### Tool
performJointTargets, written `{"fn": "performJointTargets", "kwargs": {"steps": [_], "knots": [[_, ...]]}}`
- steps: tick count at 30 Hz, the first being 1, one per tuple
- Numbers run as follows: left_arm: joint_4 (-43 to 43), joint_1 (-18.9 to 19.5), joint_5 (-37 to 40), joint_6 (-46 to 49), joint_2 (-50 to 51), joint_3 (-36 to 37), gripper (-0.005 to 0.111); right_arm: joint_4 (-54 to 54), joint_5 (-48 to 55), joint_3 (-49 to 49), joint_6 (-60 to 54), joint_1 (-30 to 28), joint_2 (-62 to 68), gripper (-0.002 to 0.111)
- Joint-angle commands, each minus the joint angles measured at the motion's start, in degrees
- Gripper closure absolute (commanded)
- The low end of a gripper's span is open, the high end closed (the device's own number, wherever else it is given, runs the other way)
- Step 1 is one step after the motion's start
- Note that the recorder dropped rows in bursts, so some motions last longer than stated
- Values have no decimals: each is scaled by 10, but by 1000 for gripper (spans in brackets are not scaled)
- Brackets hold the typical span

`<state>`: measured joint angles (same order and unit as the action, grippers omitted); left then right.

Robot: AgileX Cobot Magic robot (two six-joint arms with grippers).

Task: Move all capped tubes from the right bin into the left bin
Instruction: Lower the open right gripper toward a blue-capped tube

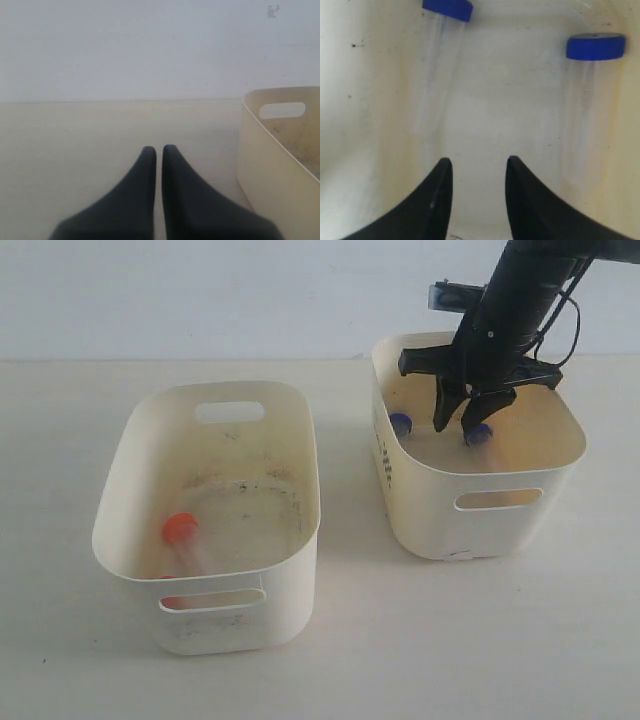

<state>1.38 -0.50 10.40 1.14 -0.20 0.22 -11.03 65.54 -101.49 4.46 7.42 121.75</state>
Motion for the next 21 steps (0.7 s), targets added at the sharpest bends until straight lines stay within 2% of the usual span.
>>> {"fn": "performJointTargets", "kwargs": {"steps": [1,7,21], "knots": [[1,-1,-6,-2,2,-2,103,37,-7,4,16,-1,1,73],[1,-1,-6,-2,2,-2,103,60,-17,4,26,14,1,73],[1,-1,-6,-2,2,-2,103,310,30,4,141,98,0,73]]}}
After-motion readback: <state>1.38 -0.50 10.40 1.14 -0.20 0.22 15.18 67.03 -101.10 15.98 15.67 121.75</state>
